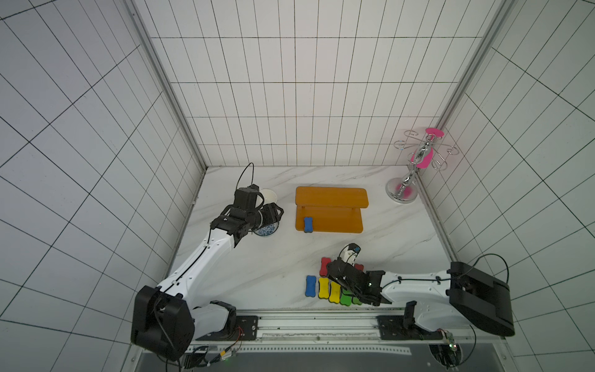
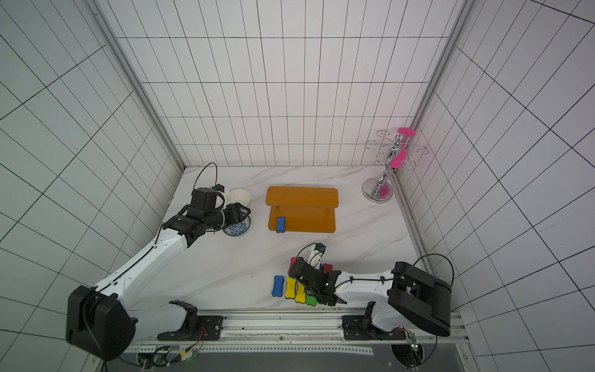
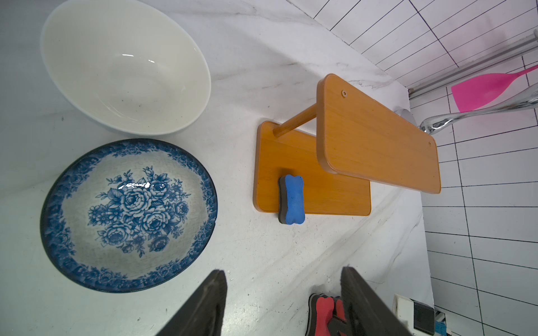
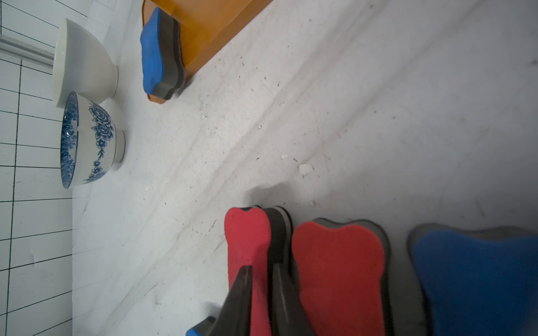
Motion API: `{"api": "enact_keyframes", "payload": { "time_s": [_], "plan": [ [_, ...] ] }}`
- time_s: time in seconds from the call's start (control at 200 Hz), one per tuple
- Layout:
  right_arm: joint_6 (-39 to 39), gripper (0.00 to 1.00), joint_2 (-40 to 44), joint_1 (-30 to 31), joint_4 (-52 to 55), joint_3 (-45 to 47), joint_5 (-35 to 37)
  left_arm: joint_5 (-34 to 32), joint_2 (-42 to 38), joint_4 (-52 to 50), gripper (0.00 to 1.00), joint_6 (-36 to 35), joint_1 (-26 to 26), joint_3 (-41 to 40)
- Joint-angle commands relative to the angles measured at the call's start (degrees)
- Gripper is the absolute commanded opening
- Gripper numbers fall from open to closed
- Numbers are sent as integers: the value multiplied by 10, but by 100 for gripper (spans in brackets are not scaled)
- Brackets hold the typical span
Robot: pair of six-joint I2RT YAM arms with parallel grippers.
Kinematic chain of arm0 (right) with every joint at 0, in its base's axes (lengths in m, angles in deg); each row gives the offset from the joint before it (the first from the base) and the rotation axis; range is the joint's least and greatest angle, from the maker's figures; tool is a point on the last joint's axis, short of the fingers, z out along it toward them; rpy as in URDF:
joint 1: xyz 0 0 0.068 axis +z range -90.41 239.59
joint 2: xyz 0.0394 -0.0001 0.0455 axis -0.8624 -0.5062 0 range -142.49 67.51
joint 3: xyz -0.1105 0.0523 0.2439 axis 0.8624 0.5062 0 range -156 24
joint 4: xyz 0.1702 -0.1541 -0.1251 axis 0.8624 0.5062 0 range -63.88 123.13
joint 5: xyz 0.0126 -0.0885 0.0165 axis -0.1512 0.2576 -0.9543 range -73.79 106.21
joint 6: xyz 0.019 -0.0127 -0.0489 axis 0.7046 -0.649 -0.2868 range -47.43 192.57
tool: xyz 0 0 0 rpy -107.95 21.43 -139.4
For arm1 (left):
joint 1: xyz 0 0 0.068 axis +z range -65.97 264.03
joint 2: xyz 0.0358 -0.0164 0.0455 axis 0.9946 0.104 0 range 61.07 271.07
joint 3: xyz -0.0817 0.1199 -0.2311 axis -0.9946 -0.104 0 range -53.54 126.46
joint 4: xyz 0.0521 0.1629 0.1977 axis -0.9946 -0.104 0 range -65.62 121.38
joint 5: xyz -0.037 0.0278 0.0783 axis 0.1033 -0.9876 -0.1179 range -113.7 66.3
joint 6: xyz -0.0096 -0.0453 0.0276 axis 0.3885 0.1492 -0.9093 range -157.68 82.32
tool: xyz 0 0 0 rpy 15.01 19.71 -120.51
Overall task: Remove the whiteboard erasers from the shelf
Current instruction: Place the whiteboard eraser at the center of the board.
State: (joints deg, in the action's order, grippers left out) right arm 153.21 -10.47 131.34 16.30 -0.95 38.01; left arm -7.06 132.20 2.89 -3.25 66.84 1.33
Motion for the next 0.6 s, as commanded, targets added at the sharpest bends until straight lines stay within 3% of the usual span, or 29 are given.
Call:
{"api": "enact_keyframes", "payload": {
  "time_s": [0.0, 0.42, 0.595],
  "plan": [
    [-6, 18, 15, 2, 23, 1, 10, 3, 4, 6, 66, -4, 1, -6],
    [-11, 19, 39, 2, 42, 3, 17, 3, 3, 7, 66, -3, 1, -6],
    [-89, 21, 48, -2, 50, -36, 53, -3, 1, 6, 66, 1, 5, -3]
  ]
}}
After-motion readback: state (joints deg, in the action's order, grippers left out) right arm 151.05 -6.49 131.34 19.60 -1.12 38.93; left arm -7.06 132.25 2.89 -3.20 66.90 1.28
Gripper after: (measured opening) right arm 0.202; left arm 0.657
